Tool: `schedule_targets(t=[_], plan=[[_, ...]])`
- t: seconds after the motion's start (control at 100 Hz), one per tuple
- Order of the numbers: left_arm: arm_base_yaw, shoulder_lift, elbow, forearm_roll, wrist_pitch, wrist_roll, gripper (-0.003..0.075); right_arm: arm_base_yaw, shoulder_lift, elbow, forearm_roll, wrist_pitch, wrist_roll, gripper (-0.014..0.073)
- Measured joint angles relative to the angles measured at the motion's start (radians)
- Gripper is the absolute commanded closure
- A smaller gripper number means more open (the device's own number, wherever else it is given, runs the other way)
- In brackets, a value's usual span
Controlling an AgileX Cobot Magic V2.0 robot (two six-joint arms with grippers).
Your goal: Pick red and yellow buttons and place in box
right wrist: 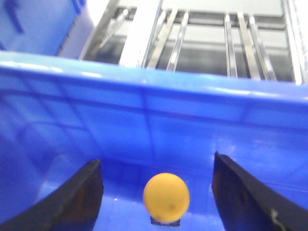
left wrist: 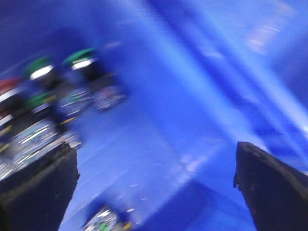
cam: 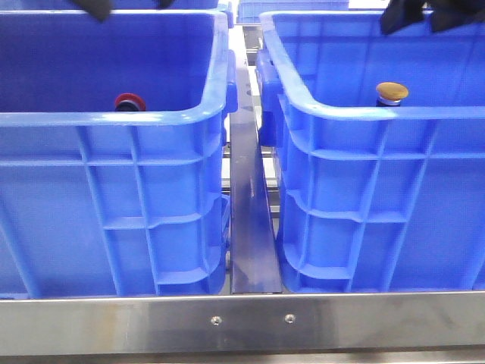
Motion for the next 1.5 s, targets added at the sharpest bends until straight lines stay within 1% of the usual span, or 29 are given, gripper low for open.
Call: schedule_targets(t=[0.12, 0.19, 0.33, 0.4, 0.59, 0.85, 1.27, 1.34, 1.38, 1.43, 1.5], plan=[[0.003, 0.01, 0.0, 0.171, -0.014, -0.241, 0.011, 0.0, -0.065, 0.023, 0.0, 0.005, 0.0, 0.0084], [0.003, 0.033, 0.0, 0.263, -0.019, -0.354, 0.011, 0.0, -0.09, 0.026, 0.0, 0.016, 0.0, 0.0084], [0.004, 0.104, 0.0, 0.371, -0.038, -0.488, 0.011, 0.0, -0.112, 0.026, 0.0, 0.051, 0.0, 0.0084], [0.004, 0.145, 0.0, 0.404, -0.05, -0.529, 0.011, 0.0, -0.112, 0.026, 0.0, 0.063, 0.0, 0.0084], [0.004, 0.236, 0.0, 0.415, -0.127, -0.555, 0.0111, 0.0, -0.112, 0.026, 0.0, 0.097, 0.0, 0.0084], [0.004, 0.306, 0.0, 0.413, -0.231, -0.559, 0.0111, 0.0, -0.112, 0.029, 0.0, 0.108, 0.0, 0.0084], [0.023, 0.362, -0.002, 0.413, -0.265, -0.559, 0.0117, 0.0, -0.112, 0.029, 0.0, 0.11, 0.0, 0.0084], [0.023, 0.363, -0.002, 0.413, -0.271, -0.559, 0.0148, 0.0, -0.112, 0.029, 0.0, 0.11, 0.0, 0.0084], [0.023, 0.363, -0.002, 0.413, -0.273, -0.559, 0.0185, 0.0, -0.112, 0.029, 0.0, 0.11, 0.0, 0.0084], [0.023, 0.363, -0.002, 0.413, -0.274, -0.559, 0.0246, 0.0, -0.112, 0.029, 0.0, 0.11, 0.0, 0.0084], [0.023, 0.363, -0.002, 0.413, -0.275, -0.559, 0.0358, 0.0, -0.112, 0.029, 0.0, 0.11, 0.0, 0.0084]])
